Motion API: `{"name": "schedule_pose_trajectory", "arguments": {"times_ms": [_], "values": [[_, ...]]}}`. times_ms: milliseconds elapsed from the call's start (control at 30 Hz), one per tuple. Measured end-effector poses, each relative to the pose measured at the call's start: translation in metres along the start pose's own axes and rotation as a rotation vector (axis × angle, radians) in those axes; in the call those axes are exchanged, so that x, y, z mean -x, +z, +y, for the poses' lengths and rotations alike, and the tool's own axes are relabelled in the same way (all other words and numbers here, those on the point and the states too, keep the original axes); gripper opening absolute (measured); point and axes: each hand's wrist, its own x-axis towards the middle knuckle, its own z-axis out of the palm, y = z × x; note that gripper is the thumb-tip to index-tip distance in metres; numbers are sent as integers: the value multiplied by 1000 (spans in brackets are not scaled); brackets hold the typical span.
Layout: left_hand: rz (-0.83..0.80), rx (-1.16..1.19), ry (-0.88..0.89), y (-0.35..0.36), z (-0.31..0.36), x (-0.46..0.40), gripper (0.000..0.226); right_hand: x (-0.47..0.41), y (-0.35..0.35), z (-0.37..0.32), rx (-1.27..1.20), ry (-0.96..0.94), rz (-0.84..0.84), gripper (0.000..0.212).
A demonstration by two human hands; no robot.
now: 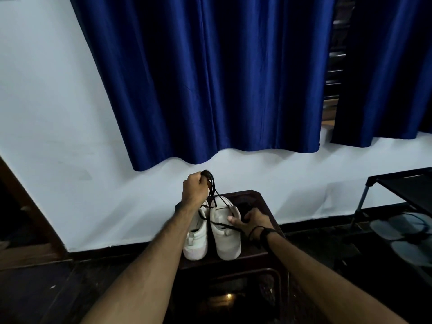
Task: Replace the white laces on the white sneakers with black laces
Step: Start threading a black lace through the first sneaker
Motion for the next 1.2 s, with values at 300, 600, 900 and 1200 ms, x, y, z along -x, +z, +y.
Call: {"name": "schedule_pose_trajectory", "arguments": {"times_ms": [300, 600, 900, 1200], "values": [[-87, 71, -69, 5, 2, -1, 33, 60, -77, -76, -71, -473, -694, 19], [-256, 144, -119, 1, -1, 0, 33, 17, -130, -117, 375, -635, -156, 17], [-717, 177, -220, -3, 20, 20, 35, -24, -105, -134, 338, -707, 166, 16], [-733, 412, -293, 5, -1, 3, 33, -68, -77, -136, -176, -450, -234, 47]]}}
